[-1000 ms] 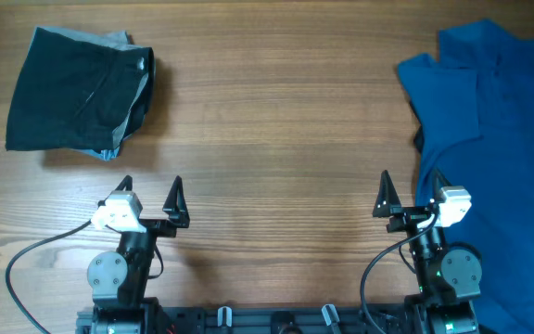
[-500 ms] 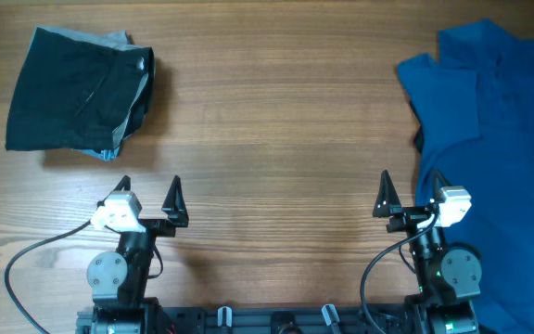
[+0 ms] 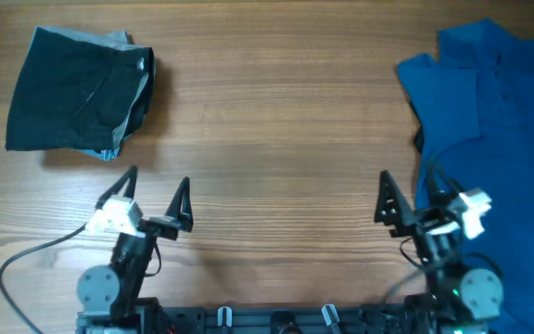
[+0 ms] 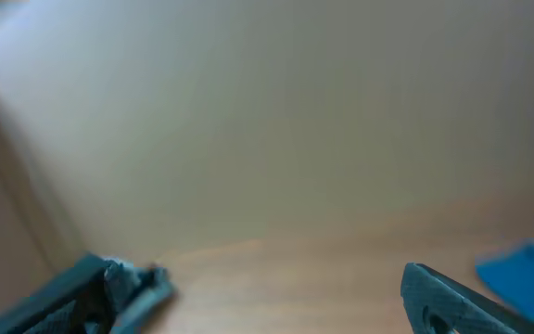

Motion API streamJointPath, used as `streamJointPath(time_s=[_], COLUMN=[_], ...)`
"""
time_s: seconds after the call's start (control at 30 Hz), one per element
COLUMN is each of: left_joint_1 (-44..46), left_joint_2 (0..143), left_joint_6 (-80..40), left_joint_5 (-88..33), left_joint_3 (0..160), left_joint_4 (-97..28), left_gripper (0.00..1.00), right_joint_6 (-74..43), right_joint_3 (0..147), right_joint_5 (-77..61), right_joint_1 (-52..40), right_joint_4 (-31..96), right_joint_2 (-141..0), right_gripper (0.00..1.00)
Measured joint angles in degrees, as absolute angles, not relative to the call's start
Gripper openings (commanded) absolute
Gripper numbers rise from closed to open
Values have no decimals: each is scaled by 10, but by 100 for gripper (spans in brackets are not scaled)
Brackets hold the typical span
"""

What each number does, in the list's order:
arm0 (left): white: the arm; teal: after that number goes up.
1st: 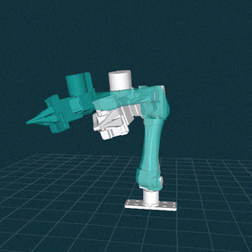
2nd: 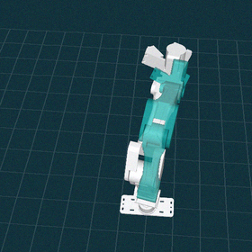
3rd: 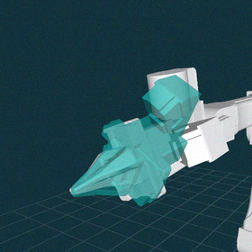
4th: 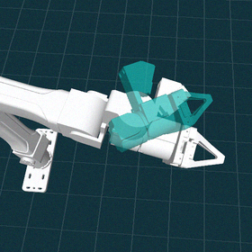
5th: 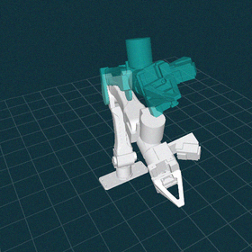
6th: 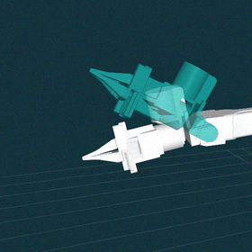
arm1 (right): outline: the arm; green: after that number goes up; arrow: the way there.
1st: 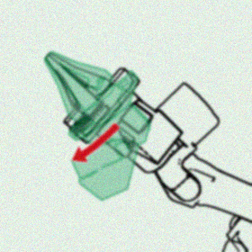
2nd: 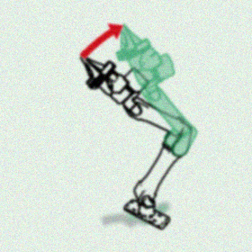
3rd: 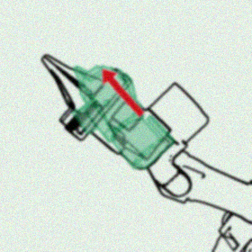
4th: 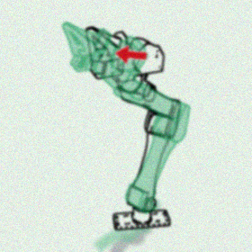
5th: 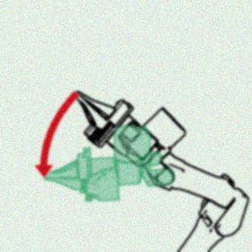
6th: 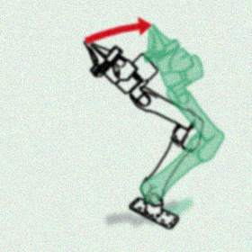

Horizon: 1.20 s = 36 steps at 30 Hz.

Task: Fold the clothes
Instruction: 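Reach the right gripper to the teal polo shirt and grasp it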

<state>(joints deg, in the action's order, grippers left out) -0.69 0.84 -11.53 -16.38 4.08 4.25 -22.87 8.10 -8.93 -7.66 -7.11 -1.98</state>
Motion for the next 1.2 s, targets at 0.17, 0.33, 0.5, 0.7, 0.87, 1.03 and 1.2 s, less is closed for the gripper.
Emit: streamJointPath(time_s=[0.17,0.33,0.5,0.7,0.87,1.03,1.2], left_joint_1=[-7,-6,-5,-5,-5,-5,-5], left_joint_2=[80,324,547,616,616,616,616], left_joint_6=[-119,-120,-119,-121,-122,-122,-122], left_joint_5=[-164,-138,-138,-200,-216,-216,-216], left_joint_3=[209,420,580,599,600,600,600], left_joint_4=[-63,-240,-341,-348,-347,-348,-348], left_gripper=[100,100,100,100,100,100,100], right_joint_6=[-194,-175,-93,-130,-143,-116,-101], right_joint_3=[303,638,943,962,962,962,962], right_joint_5=[-106,-84,-108,-133,-131,-131,-131], right_joint_1=[-77,-76,-26,137,252,300,298], right_joint_4=[60,351,493,507,499,504,502], right_joint_2=[-194,-583,-895,-1042,-1137,-1229,-1272], right_gripper=[100,100,99,81,74,81,61])
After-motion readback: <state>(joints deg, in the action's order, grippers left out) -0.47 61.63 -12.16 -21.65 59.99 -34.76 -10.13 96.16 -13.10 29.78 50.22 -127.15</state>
